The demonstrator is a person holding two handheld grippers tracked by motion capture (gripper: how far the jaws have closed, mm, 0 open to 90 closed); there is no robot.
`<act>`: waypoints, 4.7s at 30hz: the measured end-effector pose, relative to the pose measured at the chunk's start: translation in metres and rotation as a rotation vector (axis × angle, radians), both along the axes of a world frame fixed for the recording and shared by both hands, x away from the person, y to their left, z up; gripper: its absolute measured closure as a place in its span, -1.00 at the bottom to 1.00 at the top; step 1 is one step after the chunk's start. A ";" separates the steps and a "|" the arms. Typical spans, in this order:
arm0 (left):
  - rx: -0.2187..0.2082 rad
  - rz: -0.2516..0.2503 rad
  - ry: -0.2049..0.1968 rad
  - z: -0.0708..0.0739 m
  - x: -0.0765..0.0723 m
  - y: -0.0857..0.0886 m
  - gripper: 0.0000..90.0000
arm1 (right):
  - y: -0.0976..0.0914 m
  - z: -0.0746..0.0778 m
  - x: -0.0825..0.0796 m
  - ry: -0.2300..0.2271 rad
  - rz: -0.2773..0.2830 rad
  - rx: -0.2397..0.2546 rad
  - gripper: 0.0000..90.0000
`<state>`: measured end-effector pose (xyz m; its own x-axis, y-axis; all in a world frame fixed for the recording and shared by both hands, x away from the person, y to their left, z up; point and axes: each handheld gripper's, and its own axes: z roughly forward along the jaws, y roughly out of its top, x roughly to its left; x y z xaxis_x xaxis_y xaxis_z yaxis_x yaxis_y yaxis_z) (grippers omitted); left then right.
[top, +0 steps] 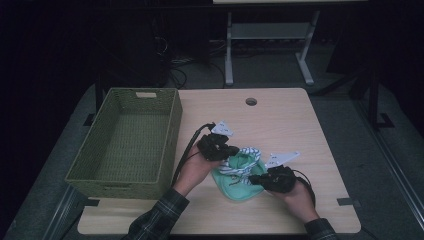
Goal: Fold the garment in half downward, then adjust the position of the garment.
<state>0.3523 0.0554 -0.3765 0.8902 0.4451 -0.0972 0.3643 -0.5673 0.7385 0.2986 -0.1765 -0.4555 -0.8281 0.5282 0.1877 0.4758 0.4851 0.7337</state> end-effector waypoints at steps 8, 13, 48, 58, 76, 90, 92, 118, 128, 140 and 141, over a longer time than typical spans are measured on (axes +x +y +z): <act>-0.021 -0.048 0.041 -0.005 -0.009 -0.004 0.98 | 0.003 -0.006 0.014 0.007 -0.029 0.002 0.99; -0.013 -0.078 0.071 -0.015 -0.016 -0.007 0.98 | 0.005 -0.011 0.025 0.010 -0.042 0.016 0.99; 0.026 -0.105 0.093 -0.046 -0.034 -0.025 0.51 | -0.049 0.010 0.024 -0.061 -0.159 -0.007 0.99; 0.053 0.009 0.081 -0.038 -0.028 0.018 0.99 | -0.024 0.020 0.037 -0.074 -0.102 0.017 0.99; 0.145 0.032 0.083 -0.058 -0.027 0.020 0.99 | 0.041 0.007 0.078 -0.024 -0.026 0.002 0.99; 0.236 0.044 0.099 -0.071 -0.018 0.021 0.99 | 0.036 -0.012 0.081 -0.006 -0.057 -0.075 1.00; 0.214 0.041 0.100 -0.066 -0.019 0.024 0.99 | 0.033 -0.008 0.079 -0.031 -0.054 -0.047 0.99; 0.266 0.022 0.128 -0.072 -0.028 0.025 0.99 | -0.015 -0.014 0.059 -0.020 -0.113 -0.127 0.99; 0.265 0.054 0.113 -0.073 0.002 0.013 0.99 | -0.027 -0.012 0.034 -0.006 -0.097 -0.134 1.00; 0.247 0.036 0.103 -0.073 0.030 -0.002 0.99 | -0.031 -0.012 0.005 0.015 -0.051 -0.123 1.00; 0.236 0.043 0.107 -0.074 0.032 -0.003 0.99 | -0.030 -0.012 0.004 0.018 -0.042 -0.124 1.00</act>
